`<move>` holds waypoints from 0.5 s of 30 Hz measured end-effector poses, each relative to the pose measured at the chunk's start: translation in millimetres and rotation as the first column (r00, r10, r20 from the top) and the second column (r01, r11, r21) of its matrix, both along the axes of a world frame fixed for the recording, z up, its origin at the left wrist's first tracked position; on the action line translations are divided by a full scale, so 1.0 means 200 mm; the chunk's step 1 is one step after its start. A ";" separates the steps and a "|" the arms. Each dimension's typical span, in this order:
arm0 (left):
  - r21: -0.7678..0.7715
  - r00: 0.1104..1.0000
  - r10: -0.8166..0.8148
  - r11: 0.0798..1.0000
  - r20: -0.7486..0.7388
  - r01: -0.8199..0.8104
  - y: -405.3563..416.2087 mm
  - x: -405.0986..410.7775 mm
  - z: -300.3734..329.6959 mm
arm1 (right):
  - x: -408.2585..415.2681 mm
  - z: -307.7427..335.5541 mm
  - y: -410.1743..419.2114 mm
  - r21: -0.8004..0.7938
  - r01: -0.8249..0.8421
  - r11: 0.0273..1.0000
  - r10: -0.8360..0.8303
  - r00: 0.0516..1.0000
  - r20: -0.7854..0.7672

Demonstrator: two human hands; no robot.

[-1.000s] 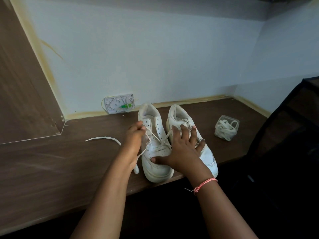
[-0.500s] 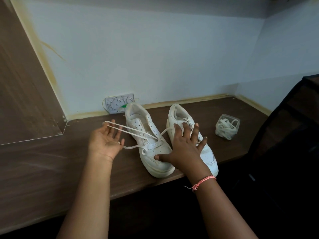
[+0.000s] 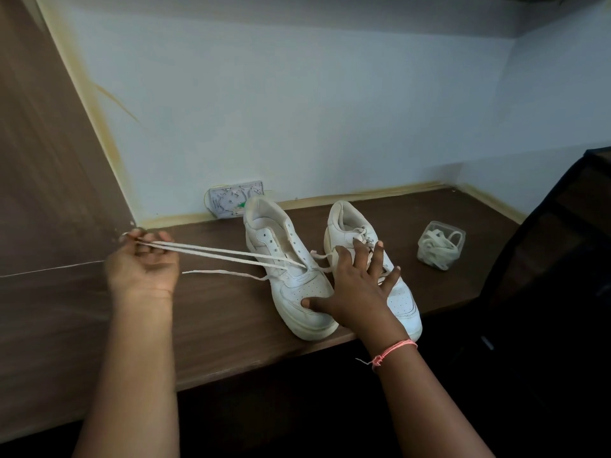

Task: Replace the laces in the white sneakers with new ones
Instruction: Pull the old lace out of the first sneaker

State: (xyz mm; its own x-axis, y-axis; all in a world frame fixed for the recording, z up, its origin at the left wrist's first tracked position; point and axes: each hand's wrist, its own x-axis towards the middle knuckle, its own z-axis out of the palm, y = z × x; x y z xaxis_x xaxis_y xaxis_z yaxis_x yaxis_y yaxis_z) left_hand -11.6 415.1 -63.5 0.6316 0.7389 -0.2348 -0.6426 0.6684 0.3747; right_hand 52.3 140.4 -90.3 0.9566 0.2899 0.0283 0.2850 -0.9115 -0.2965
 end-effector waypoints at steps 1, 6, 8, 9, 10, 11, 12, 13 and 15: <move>0.004 0.998 0.063 0.998 0.011 -0.063 0.05 -0.02 -0.02 | 0.00 0.00 0.00 0.003 0.001 1.000 0.000 1.000 -0.007; 0.426 0.867 0.174 0.904 -0.467 0.048 0.08 -0.02 -0.12 | 0.00 0.00 0.00 0.001 0.000 1.000 0.000 1.000 -0.017; 0.623 0.711 0.246 0.708 -0.658 0.332 -0.01 0.02 -0.13 | 0.00 0.01 0.01 -0.012 0.003 1.000 -0.003 1.000 -0.012; 0.656 0.643 0.285 0.599 -0.711 0.459 -0.06 0.04 -0.14 | 0.00 0.02 0.01 -0.020 0.003 1.000 -0.003 1.000 -0.008; 0.657 0.557 0.358 0.502 -0.750 0.562 -0.11 0.05 -0.15 | 0.00 0.02 0.02 -0.024 0.002 1.000 -0.002 1.000 -0.004; 0.631 0.435 0.477 0.410 -0.763 0.658 -0.16 0.05 -0.16 | 0.00 0.03 0.02 -0.027 0.000 1.000 0.000 1.000 0.003; 0.604 0.327 0.609 0.326 -0.722 0.728 -0.20 0.06 -0.16 | 0.00 0.03 0.03 -0.032 -0.003 0.999 0.003 1.000 0.011; 0.603 0.298 0.698 0.238 -0.651 0.761 -0.25 0.05 -0.15 | 0.00 0.04 0.03 -0.039 -0.005 0.999 0.005 1.000 0.020; 0.652 0.455 0.683 0.043 -0.572 0.757 -0.34 0.08 -0.11 | -0.01 0.04 0.04 -0.054 -0.003 0.999 0.004 0.999 0.035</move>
